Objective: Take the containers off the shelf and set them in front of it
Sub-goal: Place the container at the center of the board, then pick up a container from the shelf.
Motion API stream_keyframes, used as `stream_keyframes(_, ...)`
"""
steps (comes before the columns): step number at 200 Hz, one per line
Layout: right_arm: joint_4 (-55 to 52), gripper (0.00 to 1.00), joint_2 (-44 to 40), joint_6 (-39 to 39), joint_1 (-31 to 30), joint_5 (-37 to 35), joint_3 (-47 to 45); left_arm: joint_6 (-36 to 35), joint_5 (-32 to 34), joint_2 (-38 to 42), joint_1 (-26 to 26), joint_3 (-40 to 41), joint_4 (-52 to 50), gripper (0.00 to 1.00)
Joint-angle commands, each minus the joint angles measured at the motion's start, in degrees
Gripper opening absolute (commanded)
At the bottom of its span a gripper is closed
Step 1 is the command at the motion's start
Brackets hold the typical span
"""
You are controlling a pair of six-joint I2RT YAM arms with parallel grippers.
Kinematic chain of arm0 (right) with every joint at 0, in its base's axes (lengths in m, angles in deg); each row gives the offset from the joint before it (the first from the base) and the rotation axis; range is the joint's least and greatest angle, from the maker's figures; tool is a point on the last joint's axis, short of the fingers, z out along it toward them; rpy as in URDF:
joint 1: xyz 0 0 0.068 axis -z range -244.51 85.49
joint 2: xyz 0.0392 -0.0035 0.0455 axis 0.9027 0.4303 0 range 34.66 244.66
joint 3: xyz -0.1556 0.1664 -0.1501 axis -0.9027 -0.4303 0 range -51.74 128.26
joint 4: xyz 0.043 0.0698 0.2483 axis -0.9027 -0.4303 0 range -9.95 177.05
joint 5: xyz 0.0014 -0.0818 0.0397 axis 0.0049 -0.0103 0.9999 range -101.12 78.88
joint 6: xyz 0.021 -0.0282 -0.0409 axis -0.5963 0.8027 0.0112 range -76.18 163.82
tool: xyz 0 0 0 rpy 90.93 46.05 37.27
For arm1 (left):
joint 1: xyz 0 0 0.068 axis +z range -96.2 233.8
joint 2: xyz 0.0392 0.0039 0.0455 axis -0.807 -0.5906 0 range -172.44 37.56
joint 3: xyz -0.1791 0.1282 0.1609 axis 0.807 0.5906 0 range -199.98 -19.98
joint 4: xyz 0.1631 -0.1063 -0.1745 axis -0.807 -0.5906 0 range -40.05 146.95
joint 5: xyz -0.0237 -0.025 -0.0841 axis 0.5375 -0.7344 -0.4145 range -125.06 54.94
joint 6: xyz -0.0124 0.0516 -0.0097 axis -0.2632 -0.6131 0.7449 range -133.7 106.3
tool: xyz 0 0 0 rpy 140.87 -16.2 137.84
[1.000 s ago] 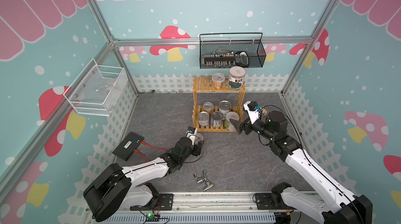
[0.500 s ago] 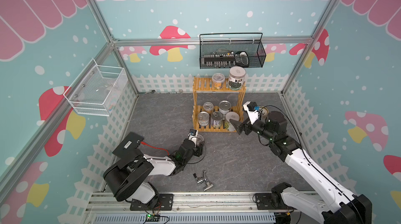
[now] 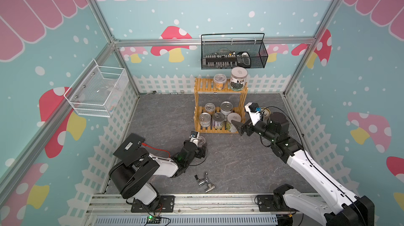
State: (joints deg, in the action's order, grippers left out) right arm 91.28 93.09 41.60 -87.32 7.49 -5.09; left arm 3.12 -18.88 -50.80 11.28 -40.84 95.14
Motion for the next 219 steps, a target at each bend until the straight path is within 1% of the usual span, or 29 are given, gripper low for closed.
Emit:
stream_keyframes(1,2.0,0.99,0.4,-1.1,0.4,0.9,0.6,-0.2,1.1,4.2,-0.3,0.3,-2.6,0.99)
stream_keyframes(30,3.1,0.99,2.7,-4.9,0.2,1.7,3.1,-1.2,1.3,11.9,-0.3,-0.5,-8.1,0.99)
stream_keyframes(42,3.8,0.98,4.2,-7.0,-0.4,0.7,4.6,-1.7,1.2,15.7,-0.2,-1.0,-10.6,0.99)
stream_keyframes(57,5.6,0.99,6.0,-9.0,-2.3,-2.7,6.2,-2.3,-0.5,20.1,0.5,-2.0,-13.6,0.99)
stream_keyframes(66,6.4,0.99,7.4,-10.1,-3.8,-5.6,7.4,-2.7,-2.7,22.1,1.5,-3.0,-15.6,0.99)
stream_keyframes(92,4.1,0.99,13.1,-12.0,-7.9,-14.8,14.9,-4.2,-7.7,26.2,6.0,-6.2,-20.6,0.99)
stream_keyframes(96,3.7,0.99,14.0,-12.3,-8.6,-16.7,16.2,-4.4,-9.7,26.7,6.9,-6.5,-21.1,0.99)
stream_keyframes(116,3.3,0.99,18.2,-13.9,-11.4,-26.1,21.5,-5.1,-14.4,27.8,11.1,-8.7,-23.0,0.99)
stream_keyframes(133,2.3,0.99,22.2,-14.9,-12.9,-31.6,26.4,-5.6,-17.6,27.9,13.9,-10.6,-24.6,0.99)
stream_keyframes(149,-0.1,0.99,26.5,-16.0,-13.7,-36.3,32.1,-6.5,-18.6,27.7,15.1,-12.4,-25.9,0.99)
stream_keyframes(194,-4.5,0.99,36.2,-18.3,-14.0,-41.1,44.1,-6.7,-20.8,27.7,16.9,-13.7,-26.7,0.99)
stream_keyframes(219,-5.2,0.98,39.9,-18.4,-14.0,-40.7,47.8,-6.8,-21.1,27.8,17.2,-13.8,-27.0,0.99)
